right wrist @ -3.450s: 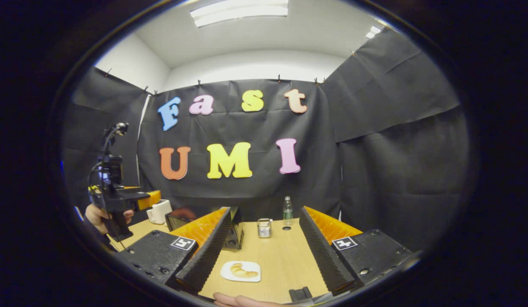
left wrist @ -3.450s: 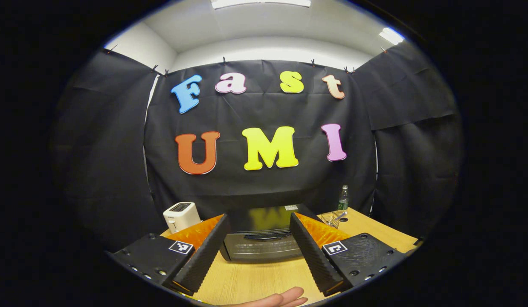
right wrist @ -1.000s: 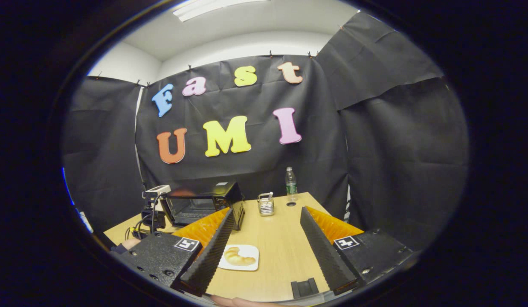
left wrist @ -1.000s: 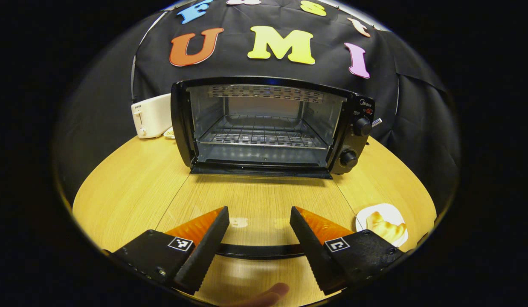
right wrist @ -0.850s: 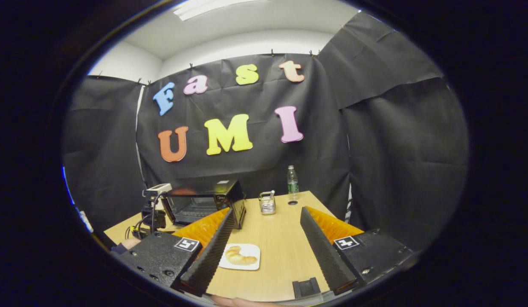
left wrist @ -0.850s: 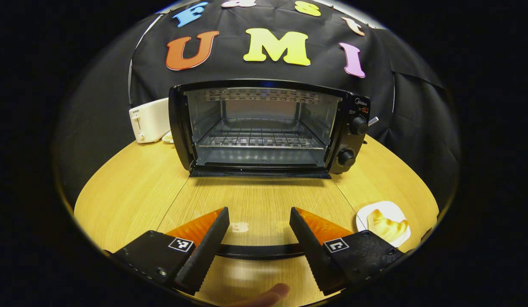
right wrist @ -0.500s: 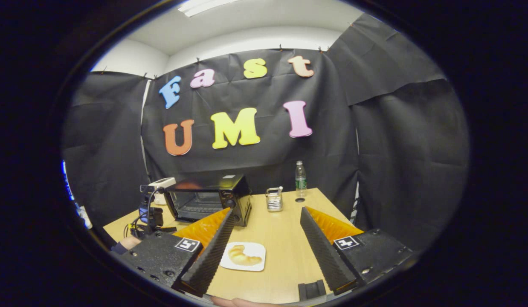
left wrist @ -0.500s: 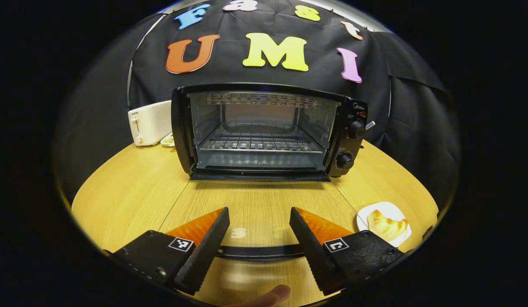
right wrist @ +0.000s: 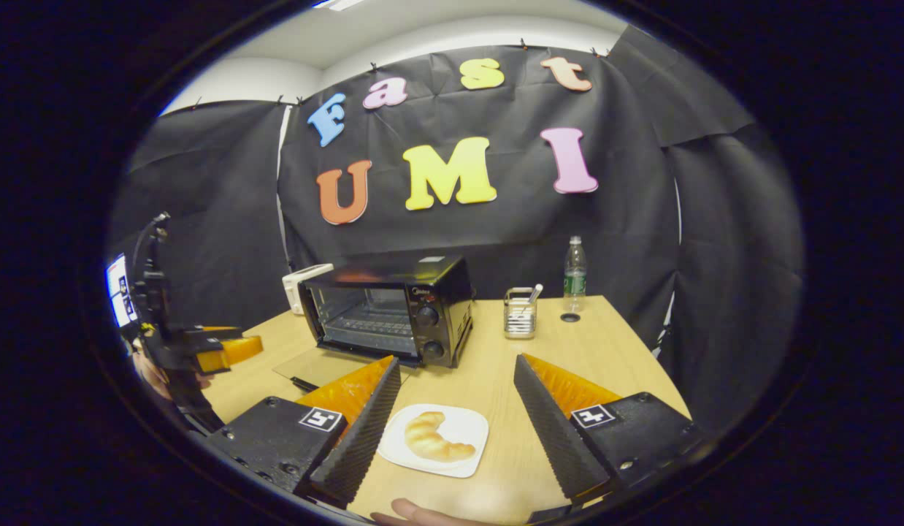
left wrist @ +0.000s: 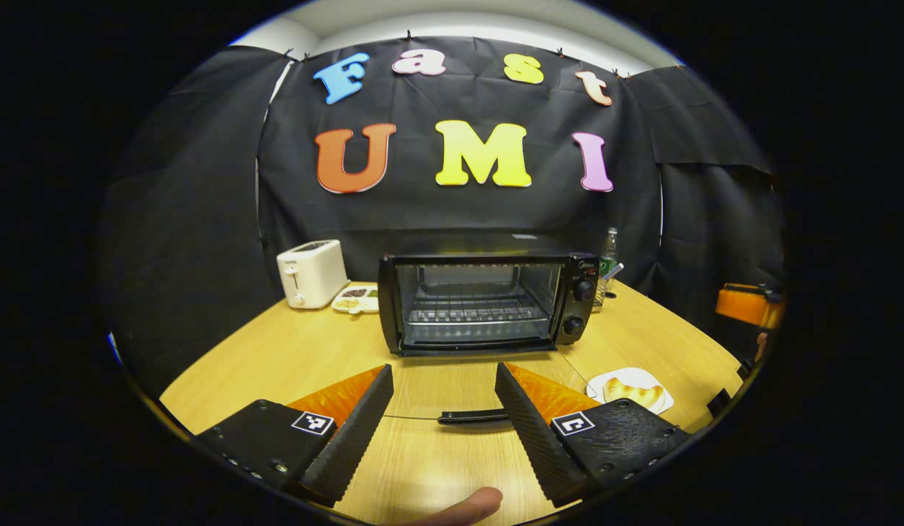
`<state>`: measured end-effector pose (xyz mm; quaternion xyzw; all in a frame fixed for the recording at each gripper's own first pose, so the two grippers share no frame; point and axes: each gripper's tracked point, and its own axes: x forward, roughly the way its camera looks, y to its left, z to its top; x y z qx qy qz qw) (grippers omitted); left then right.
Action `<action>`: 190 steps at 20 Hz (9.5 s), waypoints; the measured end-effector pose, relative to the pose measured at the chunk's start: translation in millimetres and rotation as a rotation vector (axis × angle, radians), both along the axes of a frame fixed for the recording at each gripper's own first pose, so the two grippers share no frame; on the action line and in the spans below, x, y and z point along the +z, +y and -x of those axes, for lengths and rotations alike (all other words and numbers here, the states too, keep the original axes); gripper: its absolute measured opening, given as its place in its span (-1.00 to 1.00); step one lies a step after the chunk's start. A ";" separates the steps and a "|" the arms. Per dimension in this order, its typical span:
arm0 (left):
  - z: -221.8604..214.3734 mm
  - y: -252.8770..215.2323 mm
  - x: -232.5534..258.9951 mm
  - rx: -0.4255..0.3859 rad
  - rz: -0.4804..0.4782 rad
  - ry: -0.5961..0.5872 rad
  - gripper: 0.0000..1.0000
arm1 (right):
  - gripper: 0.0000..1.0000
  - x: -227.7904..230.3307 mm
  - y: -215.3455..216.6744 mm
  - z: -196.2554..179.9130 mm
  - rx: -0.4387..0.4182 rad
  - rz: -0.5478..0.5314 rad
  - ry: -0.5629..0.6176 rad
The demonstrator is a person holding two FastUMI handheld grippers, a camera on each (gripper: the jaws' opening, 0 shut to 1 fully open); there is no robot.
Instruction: Open the electric oven with the left hand, put the food in, and close the electric oven.
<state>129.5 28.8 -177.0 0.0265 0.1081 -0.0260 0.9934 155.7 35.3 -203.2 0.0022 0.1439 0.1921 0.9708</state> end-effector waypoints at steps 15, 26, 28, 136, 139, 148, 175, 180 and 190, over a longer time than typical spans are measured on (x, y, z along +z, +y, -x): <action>189.2 -19.3 125.5 -0.146 0.037 -0.299 0.84 | 0.83 -129.1 58.7 8.7 0.270 0.223 0.181; 193.9 -5.8 97.5 -0.114 0.021 -0.250 0.87 | 0.33 -159.9 52.6 -14.8 0.143 0.201 0.290; 192.2 -5.9 93.9 -0.113 0.016 -0.237 0.87 | 0.25 -163.2 56.3 -10.3 0.147 0.234 0.290; -4.3 -72.4 -170.5 -0.107 0.064 0.355 0.88 | 0.95 138.1 -19.9 169.1 -0.124 -0.107 -0.474; -15.7 -74.3 -176.2 -0.077 0.056 0.387 0.91 | 0.99 138.2 -40.0 162.7 -0.158 -0.125 -0.463; -41.6 -74.0 -174.8 -0.065 0.002 0.431 0.87 | 0.92 143.7 -40.4 167.4 -0.125 -0.157 -0.478; -63.7 -45.2 10.2 -0.026 0.058 0.041 0.88 | 0.93 133.1 -42.1 157.1 -0.158 -0.157 -0.448; -39.7 -34.9 26.5 -0.062 0.099 -0.010 0.86 | 0.93 125.1 -40.2 153.0 -0.163 -0.161 -0.417; -104.3 -66.2 -56.8 -0.112 0.023 0.242 0.92 | 0.92 118.5 -47.3 139.5 -0.181 -0.132 -0.409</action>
